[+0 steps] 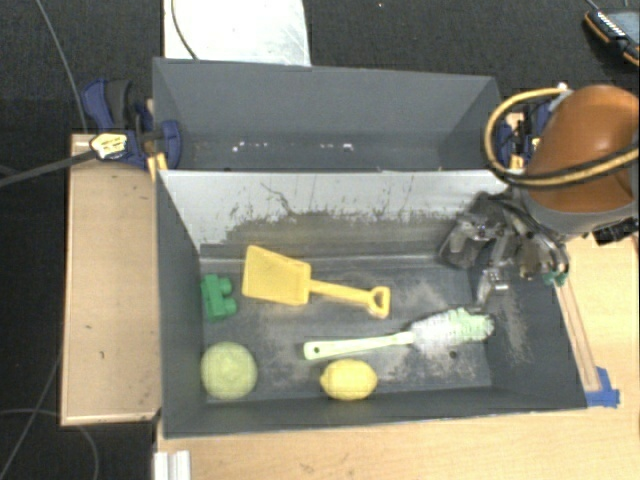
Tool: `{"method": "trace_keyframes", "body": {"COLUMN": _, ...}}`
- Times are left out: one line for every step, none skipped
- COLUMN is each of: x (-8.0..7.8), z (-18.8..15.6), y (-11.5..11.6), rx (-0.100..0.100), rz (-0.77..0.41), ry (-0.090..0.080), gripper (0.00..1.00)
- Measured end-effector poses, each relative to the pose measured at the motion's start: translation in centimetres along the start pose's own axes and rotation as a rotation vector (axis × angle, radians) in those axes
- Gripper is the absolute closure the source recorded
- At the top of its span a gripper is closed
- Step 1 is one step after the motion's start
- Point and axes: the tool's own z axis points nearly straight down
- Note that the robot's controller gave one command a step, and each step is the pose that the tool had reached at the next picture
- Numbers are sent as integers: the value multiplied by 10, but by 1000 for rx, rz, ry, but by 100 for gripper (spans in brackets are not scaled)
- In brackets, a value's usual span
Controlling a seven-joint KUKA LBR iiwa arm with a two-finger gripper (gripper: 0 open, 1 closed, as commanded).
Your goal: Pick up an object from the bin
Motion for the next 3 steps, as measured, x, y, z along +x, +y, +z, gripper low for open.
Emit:
{"method": "trace_keyframes", "body": {"x": 0, "z": 0, "y": 0, "rx": 0, "rz": 0, "ry": 0, "gripper": 0}}
{"method": "trace_keyframes", "body": {"x": 34, "z": 83, "y": -16, "rx": -1, "rz": 17, "ry": 6, "gripper": 0}}
{"method": "trace_keyframes", "body": {"x": 42, "z": 99, "y": -13, "rx": 2, "rz": 7, "ry": -14, "gripper": 0}}
